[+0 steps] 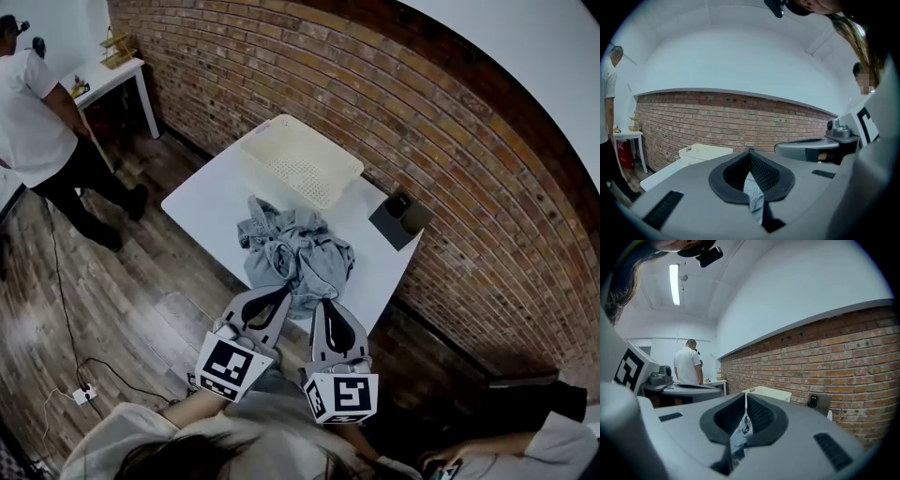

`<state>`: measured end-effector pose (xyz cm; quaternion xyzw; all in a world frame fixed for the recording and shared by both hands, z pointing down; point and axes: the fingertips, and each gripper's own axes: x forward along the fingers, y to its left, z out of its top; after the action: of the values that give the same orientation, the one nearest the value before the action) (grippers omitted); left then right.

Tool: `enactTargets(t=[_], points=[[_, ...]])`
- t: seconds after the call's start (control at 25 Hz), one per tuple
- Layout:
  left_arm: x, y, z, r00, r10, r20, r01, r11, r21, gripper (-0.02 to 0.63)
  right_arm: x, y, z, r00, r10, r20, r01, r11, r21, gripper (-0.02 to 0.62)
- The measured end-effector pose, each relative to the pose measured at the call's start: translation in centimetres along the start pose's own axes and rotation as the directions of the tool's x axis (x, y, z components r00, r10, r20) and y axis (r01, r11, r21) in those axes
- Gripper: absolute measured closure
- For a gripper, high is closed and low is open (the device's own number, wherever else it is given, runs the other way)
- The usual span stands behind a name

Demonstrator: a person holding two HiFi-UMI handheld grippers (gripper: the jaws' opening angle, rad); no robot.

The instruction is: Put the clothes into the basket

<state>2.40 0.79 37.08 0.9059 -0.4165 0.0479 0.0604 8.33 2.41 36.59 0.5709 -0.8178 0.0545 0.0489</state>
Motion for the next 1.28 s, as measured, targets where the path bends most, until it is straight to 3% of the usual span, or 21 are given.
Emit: enactTargets(t=[0.28,0.36,0.52,0.72,1.0,1.28], points=[[3.7,3.3,-1.2,1.0,-0.018,-0.023,0.017,0.999,-0.04,0.598,3.9,-2.6,-1.1,0.999,0.046,-0.023,-0.046,0.999,0.019,0.577],[4.6,3.9,-2.1,0.998,-0.046,-0.044,0.043,0.997,-0.067,0.578,4.7,-2.9,-1.8,0.997,0.068,-0.043,-0.066,0.997,0.042,0.525],[6.0,6.0,-3.9,0.991,-0.086,-0.099,0.076,0.993,-0.094,0.41,6.1,-4.1,-3.3,0.994,0.068,-0.085,-0.059,0.993,0.1,0.427],[7.4,8.8,-6.2,0.979,-0.127,-0.158,0.1,0.981,-0.166,0.343,7.3,-6.0,-4.8,0.991,0.042,-0.126,-0.026,0.991,0.129,0.393],[9.0,11.2,-9.7,0.956,-0.166,-0.243,0.119,0.973,-0.196,0.274,9.0,-8.1,-8.4,0.978,0.022,-0.209,0.016,0.984,0.179,0.316],[10.9,13.1,-12.1,0.934,-0.191,-0.302,0.125,0.967,-0.224,0.143,10.8,-9.1,-12.1,0.949,0.073,-0.308,0.001,0.972,0.234,0.127]])
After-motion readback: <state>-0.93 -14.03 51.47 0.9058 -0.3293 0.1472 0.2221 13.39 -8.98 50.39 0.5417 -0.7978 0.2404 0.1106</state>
